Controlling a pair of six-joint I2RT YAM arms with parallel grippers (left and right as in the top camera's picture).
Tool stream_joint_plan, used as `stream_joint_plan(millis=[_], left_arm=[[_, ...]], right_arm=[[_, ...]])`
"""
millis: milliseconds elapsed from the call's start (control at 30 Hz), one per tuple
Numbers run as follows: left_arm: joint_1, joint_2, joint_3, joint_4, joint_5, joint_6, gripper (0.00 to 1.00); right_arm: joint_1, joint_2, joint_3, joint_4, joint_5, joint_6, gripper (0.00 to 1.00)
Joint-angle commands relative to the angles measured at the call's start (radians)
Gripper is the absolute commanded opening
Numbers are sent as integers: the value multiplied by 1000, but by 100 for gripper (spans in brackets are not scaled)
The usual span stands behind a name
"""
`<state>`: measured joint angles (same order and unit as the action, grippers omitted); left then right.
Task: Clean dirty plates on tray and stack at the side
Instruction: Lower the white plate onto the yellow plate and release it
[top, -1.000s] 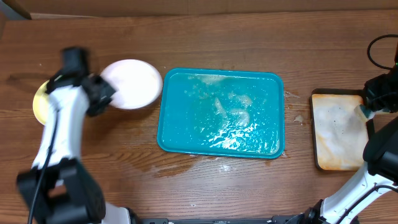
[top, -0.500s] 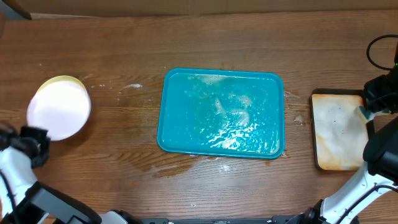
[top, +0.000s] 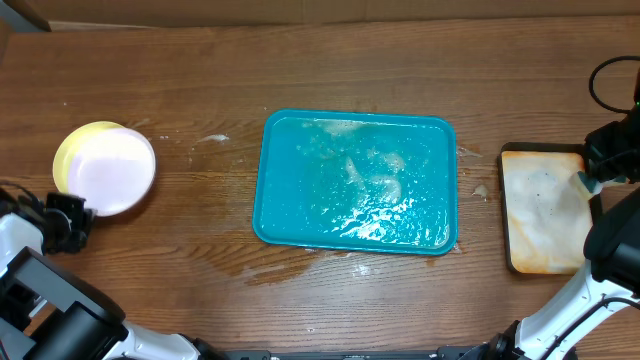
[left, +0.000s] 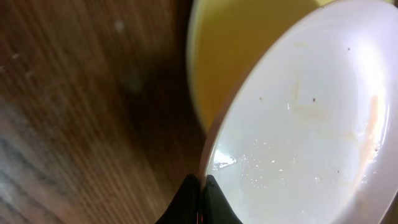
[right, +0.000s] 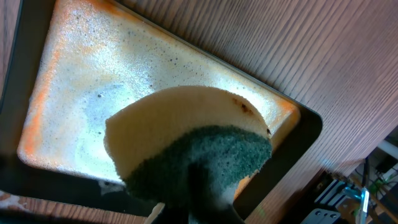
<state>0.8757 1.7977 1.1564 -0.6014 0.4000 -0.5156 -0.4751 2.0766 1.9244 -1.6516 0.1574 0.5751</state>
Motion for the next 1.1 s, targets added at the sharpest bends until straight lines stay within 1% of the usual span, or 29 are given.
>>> stream_joint_plan(millis=[0, 133, 367, 633, 900, 1067], left_arm=[[-18, -3, 115, -37, -21, 23, 4], [-27, -2, 182, -96, -127, 26, 4], [-8, 42, 186, -143, -175, 26, 4], [-4, 80, 189, -126, -182, 40, 4], [-4, 80, 189, -120, -268, 37, 4], [-4, 80, 189, -111, -284, 36, 5]], right_arm=[[5, -46, 19, -1, 10, -4, 4], [5, -46, 19, 3, 10, -4, 4], [5, -46, 19, 6, 15, -4, 4], [5, -46, 19, -8, 36, -7, 4], [5, -46, 19, -8, 36, -7, 4], [5, -46, 19, -8, 36, -7, 4]])
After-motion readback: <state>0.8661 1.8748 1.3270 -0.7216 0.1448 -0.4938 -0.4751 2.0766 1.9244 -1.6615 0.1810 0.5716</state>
